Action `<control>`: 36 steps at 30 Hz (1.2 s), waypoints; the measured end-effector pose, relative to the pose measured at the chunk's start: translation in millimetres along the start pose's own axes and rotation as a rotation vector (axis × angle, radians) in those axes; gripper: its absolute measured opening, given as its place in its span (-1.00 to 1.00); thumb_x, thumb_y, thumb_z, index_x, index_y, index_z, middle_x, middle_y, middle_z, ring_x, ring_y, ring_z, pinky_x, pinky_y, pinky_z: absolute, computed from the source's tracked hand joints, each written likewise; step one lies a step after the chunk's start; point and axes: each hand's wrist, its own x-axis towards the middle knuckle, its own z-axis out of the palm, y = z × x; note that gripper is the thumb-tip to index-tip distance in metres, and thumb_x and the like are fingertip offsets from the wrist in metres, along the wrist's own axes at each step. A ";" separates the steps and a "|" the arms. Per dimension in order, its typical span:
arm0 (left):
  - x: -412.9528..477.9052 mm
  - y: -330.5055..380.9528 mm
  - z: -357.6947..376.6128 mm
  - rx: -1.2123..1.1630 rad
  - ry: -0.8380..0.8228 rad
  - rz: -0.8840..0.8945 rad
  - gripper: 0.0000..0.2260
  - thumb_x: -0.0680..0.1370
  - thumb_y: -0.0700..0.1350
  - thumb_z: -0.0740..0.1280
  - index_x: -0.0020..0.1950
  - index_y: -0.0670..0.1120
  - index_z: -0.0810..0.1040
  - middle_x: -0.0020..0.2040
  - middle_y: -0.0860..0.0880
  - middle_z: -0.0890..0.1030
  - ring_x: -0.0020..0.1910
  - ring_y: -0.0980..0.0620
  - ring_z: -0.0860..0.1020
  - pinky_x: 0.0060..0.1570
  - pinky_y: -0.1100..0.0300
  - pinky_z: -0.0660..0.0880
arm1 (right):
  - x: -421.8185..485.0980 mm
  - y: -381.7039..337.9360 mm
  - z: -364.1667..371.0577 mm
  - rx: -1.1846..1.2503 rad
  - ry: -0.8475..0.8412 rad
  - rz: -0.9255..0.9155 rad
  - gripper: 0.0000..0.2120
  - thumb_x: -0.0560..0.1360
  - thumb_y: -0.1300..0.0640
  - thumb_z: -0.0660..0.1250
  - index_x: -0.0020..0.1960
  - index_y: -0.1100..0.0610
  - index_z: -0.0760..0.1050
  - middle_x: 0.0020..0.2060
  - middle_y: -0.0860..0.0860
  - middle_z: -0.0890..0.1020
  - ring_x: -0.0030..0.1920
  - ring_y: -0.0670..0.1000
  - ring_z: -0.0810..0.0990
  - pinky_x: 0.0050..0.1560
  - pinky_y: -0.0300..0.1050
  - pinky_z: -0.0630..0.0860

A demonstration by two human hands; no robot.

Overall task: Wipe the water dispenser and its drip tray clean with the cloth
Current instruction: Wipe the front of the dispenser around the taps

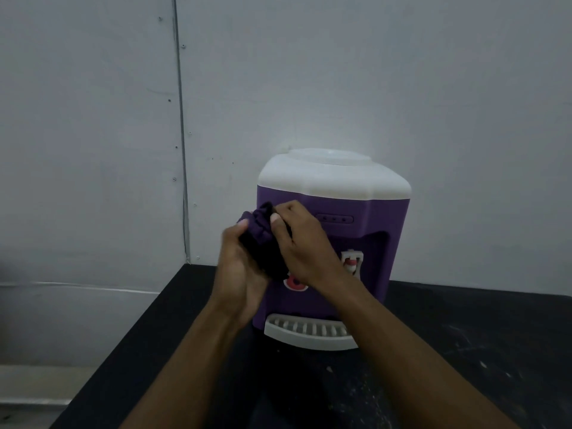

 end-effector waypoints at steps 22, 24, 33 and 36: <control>62.5 -20.2 -1.1 0.812 0.275 0.374 -0.48 0.71 0.14 0.05 0.66 0.12 0.03 0.65 0.06 0.08 0.61 -0.03 0.10 0.50 -0.20 0.28 | 43.2 45.5 -39.7 -0.688 0.497 -0.321 -0.72 0.62 -0.01 0.30 0.27 0.05 0.60 0.18 -0.04 0.67 0.21 0.03 0.58 0.30 0.04 0.40; 62.0 -20.3 -15.8 0.976 0.217 0.428 -0.45 0.71 0.09 0.13 0.66 0.11 -0.01 0.66 0.05 0.08 0.61 -0.01 0.09 0.52 -0.20 0.25 | 44.9 47.9 -36.1 -0.700 0.544 -0.328 -0.72 0.62 -0.01 0.29 0.26 0.04 0.61 0.17 -0.05 0.67 0.19 0.02 0.58 0.28 0.03 0.39; 82.7 -16.2 -37.3 1.084 0.232 0.410 -0.50 0.71 0.13 0.07 0.64 0.11 0.09 0.41 -0.13 0.33 0.39 -0.08 0.37 0.39 -0.07 0.42 | 47.8 53.0 -30.6 -0.714 0.612 -0.335 -0.72 0.62 -0.02 0.27 0.24 0.03 0.62 0.15 -0.05 0.68 0.18 0.02 0.58 0.28 0.03 0.37; 72.5 -35.9 -29.4 0.936 0.300 0.431 -0.55 0.66 0.22 0.06 0.55 0.23 0.18 0.40 -0.02 0.26 0.41 -0.04 0.29 0.30 0.02 0.44 | 48.8 53.8 -29.1 -0.715 0.624 -0.337 -0.72 0.61 -0.02 0.27 0.24 0.03 0.62 0.14 -0.05 0.68 0.17 0.03 0.58 0.28 0.03 0.38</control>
